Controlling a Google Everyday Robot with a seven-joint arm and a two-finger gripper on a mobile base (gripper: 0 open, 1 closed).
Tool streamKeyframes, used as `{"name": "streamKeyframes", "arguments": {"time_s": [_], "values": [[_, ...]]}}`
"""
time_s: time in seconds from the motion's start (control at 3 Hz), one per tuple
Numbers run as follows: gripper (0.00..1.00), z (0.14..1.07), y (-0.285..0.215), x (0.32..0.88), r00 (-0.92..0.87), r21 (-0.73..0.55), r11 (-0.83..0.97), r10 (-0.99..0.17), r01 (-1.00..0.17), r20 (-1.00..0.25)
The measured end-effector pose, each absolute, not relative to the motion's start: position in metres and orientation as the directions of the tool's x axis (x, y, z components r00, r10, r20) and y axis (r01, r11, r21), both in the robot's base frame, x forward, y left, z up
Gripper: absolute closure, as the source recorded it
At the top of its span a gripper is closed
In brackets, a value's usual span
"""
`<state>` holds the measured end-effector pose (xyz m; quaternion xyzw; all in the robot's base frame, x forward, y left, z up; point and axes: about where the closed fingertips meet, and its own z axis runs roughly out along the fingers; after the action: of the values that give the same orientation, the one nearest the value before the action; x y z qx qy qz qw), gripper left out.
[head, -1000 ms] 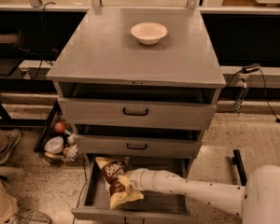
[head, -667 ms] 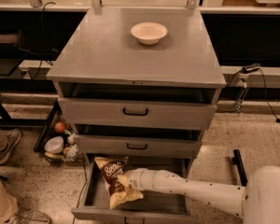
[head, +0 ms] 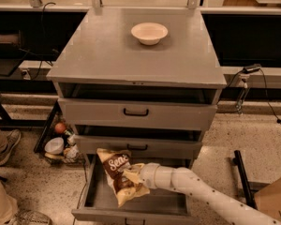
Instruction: Pick brown chip bag from bottom drawer and place on counter
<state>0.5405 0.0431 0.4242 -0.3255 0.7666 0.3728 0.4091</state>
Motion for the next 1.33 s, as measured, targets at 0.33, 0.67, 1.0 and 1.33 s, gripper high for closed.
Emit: {"name": "streamKeyframes", "arguments": {"time_s": [0.33,0.67,1.0,1.33], "values": [[1.00,0.491,0.015,0.520,-0.316,0.182,0.486,-0.209,-0.855,-0.925],[1.00,0.561,-0.001,0.500,-0.152,0.022,0.458,-0.249,-0.889,-0.956],[1.00,0.562,-0.001,0.500,-0.152,0.022,0.458,-0.249,-0.889,-0.956],[1.00,0.602,-0.019,0.502,-0.062,-0.056,0.468,-0.234,-0.882,-0.970]]}}
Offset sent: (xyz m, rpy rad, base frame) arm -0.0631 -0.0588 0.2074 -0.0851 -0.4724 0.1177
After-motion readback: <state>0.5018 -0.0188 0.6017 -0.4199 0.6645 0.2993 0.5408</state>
